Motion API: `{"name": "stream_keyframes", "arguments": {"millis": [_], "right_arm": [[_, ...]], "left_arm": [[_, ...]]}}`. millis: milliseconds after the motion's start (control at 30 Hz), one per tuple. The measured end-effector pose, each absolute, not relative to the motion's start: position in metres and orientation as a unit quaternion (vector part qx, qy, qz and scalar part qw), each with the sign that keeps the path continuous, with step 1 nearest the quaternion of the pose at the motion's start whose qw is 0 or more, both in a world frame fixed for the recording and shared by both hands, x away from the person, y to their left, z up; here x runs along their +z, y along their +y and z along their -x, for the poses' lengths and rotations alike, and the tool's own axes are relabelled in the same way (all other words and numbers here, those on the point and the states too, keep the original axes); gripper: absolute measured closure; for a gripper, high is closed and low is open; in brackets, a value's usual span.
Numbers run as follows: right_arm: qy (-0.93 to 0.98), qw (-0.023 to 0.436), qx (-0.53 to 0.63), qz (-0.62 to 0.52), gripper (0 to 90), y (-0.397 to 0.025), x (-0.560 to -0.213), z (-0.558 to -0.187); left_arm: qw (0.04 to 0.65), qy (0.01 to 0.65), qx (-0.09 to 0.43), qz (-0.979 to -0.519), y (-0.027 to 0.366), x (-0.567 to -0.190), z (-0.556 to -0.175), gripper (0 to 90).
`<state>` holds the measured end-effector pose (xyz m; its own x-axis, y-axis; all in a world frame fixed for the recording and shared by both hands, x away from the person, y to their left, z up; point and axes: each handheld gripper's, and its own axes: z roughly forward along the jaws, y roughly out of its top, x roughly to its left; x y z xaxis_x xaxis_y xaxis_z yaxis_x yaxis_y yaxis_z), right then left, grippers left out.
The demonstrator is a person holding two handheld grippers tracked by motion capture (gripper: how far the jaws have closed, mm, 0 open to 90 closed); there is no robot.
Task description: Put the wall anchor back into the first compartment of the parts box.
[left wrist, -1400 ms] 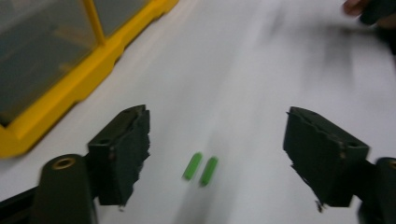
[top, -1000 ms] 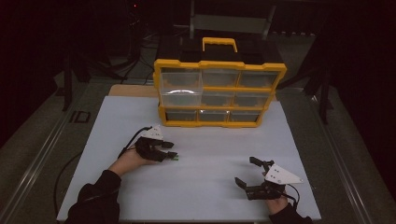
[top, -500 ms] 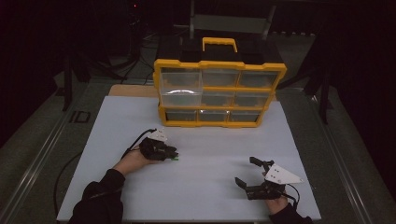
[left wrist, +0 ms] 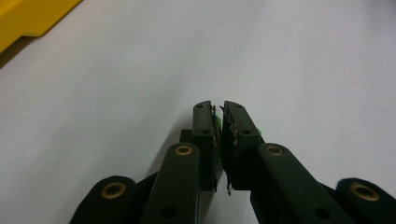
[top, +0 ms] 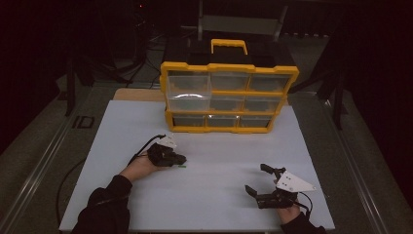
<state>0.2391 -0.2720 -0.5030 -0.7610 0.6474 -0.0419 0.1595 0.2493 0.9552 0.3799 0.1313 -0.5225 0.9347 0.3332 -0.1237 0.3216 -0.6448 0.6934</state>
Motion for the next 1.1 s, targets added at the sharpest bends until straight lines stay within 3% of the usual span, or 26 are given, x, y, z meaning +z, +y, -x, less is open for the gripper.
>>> {"name": "stream_keyframes", "arguments": {"millis": [567,1100], "right_arm": [[0.759,0.223,0.551,-0.266,8.0,-0.272,-0.502,-0.239],[0.757,0.224,0.552,-0.268,8.0,-0.272,-0.502,-0.239]], "left_arm": [[0.384,0.142,0.001,-0.912,0.135,-0.478,-0.371,83.4],[0.388,0.076,0.003,-0.918,0.138,-0.404,-0.349,83.5]]}}
